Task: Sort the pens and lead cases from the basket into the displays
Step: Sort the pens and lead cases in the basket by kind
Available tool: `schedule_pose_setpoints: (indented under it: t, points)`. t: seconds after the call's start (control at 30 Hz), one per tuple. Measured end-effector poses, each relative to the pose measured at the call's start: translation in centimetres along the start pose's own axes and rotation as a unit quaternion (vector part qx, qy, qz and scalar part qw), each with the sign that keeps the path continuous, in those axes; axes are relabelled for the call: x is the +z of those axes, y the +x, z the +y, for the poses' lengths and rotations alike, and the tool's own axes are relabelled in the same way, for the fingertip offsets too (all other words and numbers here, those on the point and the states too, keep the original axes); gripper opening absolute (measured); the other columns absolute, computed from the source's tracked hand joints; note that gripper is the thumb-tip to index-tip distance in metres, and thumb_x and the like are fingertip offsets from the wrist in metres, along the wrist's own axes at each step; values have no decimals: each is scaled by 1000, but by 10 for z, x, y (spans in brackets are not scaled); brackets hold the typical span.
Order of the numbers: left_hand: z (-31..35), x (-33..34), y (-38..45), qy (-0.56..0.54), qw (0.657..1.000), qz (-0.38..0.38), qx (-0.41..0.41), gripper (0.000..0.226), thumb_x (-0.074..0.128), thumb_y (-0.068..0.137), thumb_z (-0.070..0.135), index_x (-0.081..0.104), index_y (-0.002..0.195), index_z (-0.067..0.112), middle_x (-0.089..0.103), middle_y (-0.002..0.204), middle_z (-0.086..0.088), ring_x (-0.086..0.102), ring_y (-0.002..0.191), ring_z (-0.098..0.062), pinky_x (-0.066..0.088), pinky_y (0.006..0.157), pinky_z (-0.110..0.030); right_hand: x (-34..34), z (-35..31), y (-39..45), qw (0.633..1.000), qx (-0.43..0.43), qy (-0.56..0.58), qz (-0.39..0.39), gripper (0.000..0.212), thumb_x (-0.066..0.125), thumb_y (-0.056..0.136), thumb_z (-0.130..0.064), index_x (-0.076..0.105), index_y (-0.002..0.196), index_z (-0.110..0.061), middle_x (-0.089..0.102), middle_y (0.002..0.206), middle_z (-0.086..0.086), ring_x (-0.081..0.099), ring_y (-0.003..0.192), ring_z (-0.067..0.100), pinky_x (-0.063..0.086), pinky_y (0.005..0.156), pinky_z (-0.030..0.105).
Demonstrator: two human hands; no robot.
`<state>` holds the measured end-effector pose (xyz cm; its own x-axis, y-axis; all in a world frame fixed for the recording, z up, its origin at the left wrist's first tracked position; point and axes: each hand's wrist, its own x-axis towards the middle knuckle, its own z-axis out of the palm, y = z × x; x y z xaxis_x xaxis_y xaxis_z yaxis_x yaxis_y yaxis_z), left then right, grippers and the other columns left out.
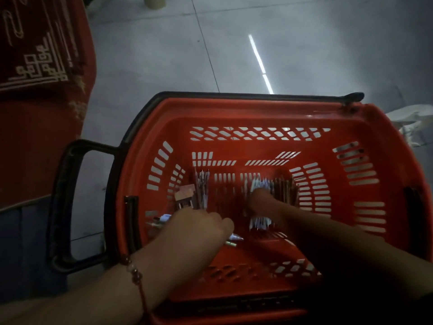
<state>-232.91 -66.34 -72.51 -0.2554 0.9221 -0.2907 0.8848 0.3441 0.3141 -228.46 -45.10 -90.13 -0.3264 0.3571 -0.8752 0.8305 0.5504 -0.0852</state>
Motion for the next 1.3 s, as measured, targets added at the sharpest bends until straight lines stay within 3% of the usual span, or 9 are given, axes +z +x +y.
schedule_pose_setpoints:
  t: [0.13,0.3,0.47,0.57,0.67,0.77,1.07,1.17,1.3]
  points:
    - [-4,4,-1,-34,999,-13,6,33,86,57,26,57,72,28,55,57,7,53,46,-12,38,40,-25,14,-2,19,1000,-20,-11,7,25,62,93,-23,67,111,-6,62,85,4,61,76,18,50,64,27]
    - [-5,4,1,-39,998,-43,9,34,87,52,21,58,71,27,54,56,6,53,45,-12,39,40,-25,22,4,23,995,-5,-95,14,20,62,94,-17,67,111,-7,66,94,6,59,74,18,45,60,25]
    - [-2,-6,7,6,999,-33,-22,22,49,95,14,54,115,20,60,109,-1,58,98,-23,43,77,-34,4,3,-2,990,-85,-114,-7,20,56,98,-26,68,102,-11,71,101,6,62,75,16,42,52,20]
    - [0,-10,9,36,999,-12,-11,24,48,95,13,55,117,21,56,111,-1,51,100,-22,43,88,-37,-19,-6,-56,990,-113,43,-76,24,54,98,-31,69,98,-12,72,92,9,67,77,28,52,58,26]
    - [0,-15,7,37,999,40,-8,21,58,89,15,61,110,20,58,99,0,53,90,-20,45,77,-36,-48,-8,-140,905,-102,327,-254,22,53,101,-28,65,95,-10,65,85,9,61,73,21,47,61,27]
    - [2,-16,5,35,993,112,17,38,79,66,15,69,103,17,61,86,1,58,75,-19,47,62,-35,-59,3,-204,811,-154,436,-359,29,61,94,-31,63,109,-6,68,93,13,65,76,18,51,62,24]
    - [27,-37,-4,46,976,165,132,59,71,77,12,56,133,7,66,107,-6,64,93,-24,55,78,-39,-34,26,-259,836,-215,502,-64,18,56,98,-19,69,97,-8,70,72,5,64,58,11,45,49,20]
    - [35,-43,-7,58,974,161,152,57,60,80,11,54,136,6,68,107,-8,66,93,-25,56,76,-42,-37,39,-262,837,-230,495,-32,18,58,97,-9,69,107,0,71,78,9,64,63,11,47,53,20]
    - [36,-48,-7,91,975,167,114,69,75,72,8,53,137,9,69,102,-7,65,86,-24,55,70,-41,-46,53,-263,847,-235,477,16,13,57,95,-2,69,100,0,68,71,9,61,62,14,46,54,24]
